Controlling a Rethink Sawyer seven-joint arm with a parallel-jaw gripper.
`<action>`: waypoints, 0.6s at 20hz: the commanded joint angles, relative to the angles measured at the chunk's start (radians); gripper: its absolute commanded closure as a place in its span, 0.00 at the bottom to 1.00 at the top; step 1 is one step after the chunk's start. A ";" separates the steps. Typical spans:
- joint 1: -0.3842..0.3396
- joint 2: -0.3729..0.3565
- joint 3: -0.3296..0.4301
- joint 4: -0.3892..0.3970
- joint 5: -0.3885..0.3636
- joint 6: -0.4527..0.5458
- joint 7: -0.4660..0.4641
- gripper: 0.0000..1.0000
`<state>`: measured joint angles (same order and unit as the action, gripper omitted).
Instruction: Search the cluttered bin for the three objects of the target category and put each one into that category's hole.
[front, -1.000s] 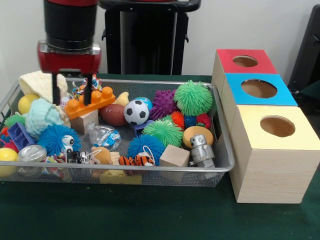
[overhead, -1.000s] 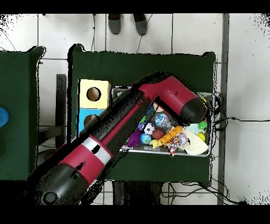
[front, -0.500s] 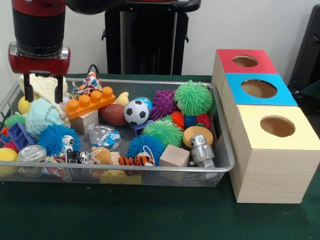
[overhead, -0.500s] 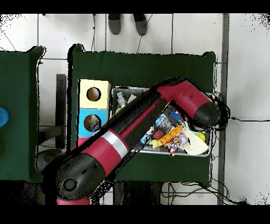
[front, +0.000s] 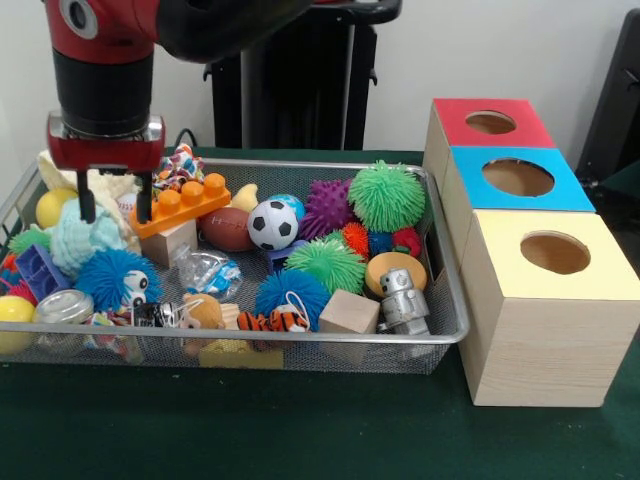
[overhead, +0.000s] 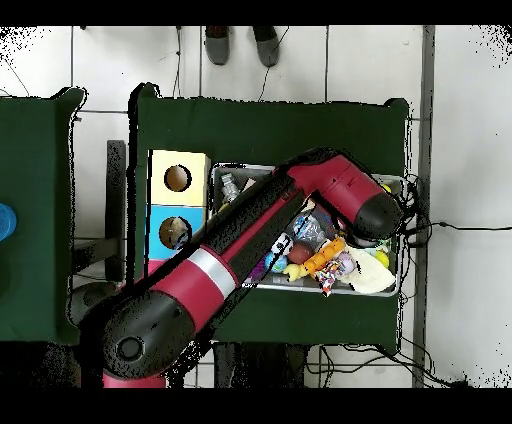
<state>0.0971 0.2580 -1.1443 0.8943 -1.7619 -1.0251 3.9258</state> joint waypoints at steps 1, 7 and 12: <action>0.005 -0.006 0.182 -0.006 0.080 0.045 -0.163 0.00; 0.007 -0.024 0.214 0.014 0.085 0.030 -0.172 0.00; -0.011 -0.034 0.230 0.010 0.068 -0.005 -0.165 0.00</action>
<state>0.1106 0.2464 -1.0784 0.8957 -1.7483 -1.0251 3.9258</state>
